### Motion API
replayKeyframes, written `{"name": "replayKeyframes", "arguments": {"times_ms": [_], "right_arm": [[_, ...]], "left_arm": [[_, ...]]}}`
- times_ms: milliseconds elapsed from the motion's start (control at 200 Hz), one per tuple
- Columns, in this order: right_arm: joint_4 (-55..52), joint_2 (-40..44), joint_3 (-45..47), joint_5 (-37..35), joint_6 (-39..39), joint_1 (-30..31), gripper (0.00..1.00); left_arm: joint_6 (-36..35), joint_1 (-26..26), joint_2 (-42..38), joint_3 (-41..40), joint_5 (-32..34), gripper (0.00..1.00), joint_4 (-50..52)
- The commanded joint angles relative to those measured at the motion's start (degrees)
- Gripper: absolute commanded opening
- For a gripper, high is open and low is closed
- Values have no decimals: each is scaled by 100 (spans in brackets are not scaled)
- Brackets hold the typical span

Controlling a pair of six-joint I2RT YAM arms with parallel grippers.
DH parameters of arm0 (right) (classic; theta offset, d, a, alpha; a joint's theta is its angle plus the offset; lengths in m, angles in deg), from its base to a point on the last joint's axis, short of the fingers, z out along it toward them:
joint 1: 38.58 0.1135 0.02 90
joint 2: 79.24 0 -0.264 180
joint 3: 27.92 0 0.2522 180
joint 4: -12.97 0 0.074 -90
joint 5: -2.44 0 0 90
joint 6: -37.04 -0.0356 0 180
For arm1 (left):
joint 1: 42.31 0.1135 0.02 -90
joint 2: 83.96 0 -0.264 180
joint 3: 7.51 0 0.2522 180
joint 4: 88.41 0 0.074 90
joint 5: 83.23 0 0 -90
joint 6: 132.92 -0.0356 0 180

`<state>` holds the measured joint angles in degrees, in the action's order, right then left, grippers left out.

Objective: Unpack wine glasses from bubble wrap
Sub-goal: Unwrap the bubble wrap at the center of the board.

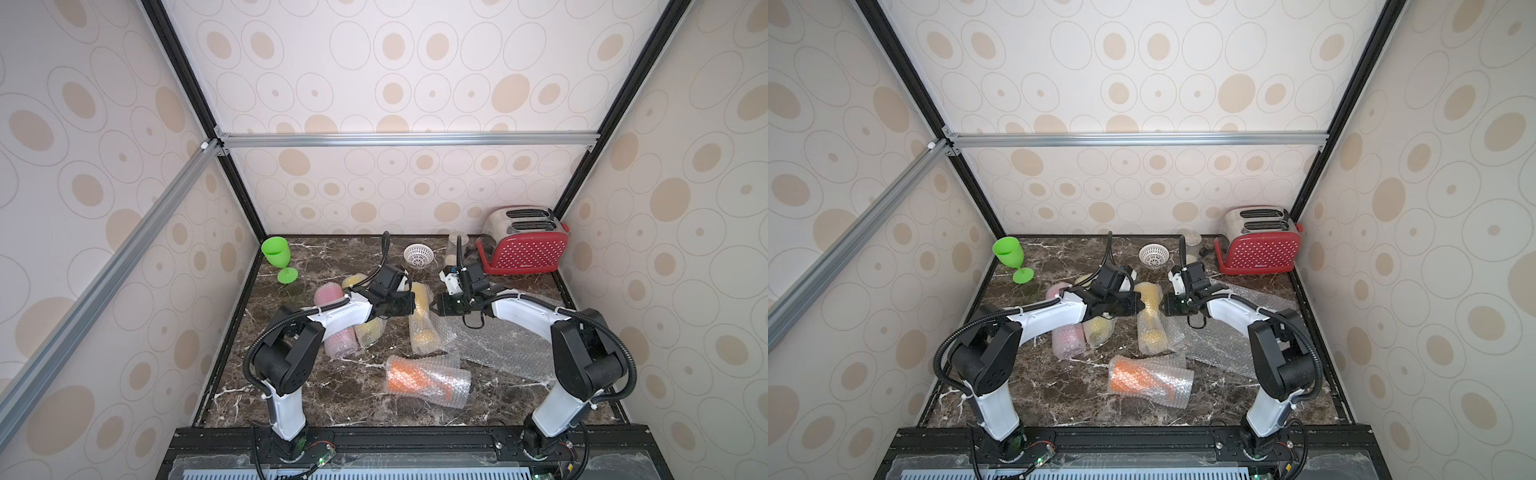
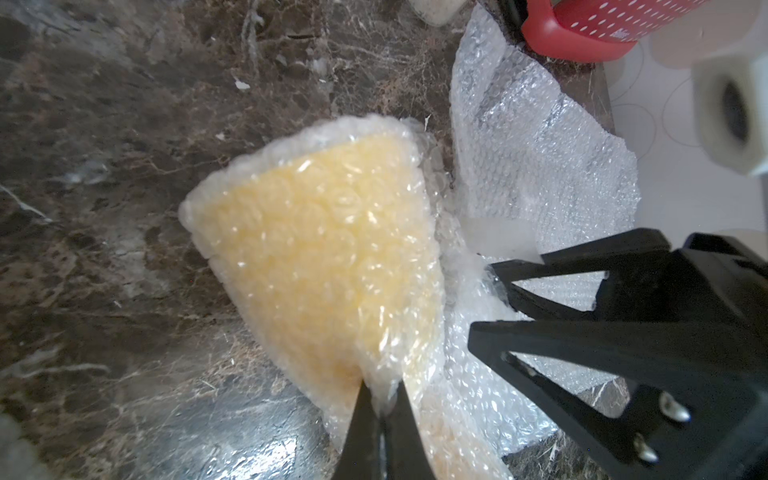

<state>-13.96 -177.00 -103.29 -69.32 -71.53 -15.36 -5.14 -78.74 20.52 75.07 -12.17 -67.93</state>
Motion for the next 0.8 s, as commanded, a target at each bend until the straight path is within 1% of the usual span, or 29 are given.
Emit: {"name": "replayKeyframes", "arguments": {"times_ms": [0, 90, 155, 230, 490, 565, 655, 695, 740, 795], "right_arm": [[150, -129, 66, -65, -50, -15, 42], [209, -176, 100, -109, -77, -14, 39], [224, -210, 110, -84, -79, -18, 35], [236, -251, 101, -12, -83, -11, 33], [500, -217, 263, 176, -181, -12, 14], [579, -238, 279, 296, -207, -10, 11], [776, -240, 324, 469, -300, -9, 5], [882, -229, 342, 564, -343, -11, 3], [1027, -197, 369, 663, -403, -13, 3], [1176, -154, 380, 782, -469, -2, 2]], "left_arm": [[-103, -49, 0, 62, 39, 0, 22], [-104, -49, -34, 31, 62, 0, 7], [-97, -49, -51, 1, 54, 0, -28], [-78, -49, -65, -17, 48, 0, -64], [-95, 3, -77, -39, 73, 0, -74], [-113, 53, -120, -69, 84, 0, -67], [-139, 106, -174, -129, 81, 0, -73], [-148, 131, -195, -153, 83, 0, -54], [-139, 165, -212, -171, 80, 4, -23], [-144, 219, -241, -182, 79, 11, 25]]}}
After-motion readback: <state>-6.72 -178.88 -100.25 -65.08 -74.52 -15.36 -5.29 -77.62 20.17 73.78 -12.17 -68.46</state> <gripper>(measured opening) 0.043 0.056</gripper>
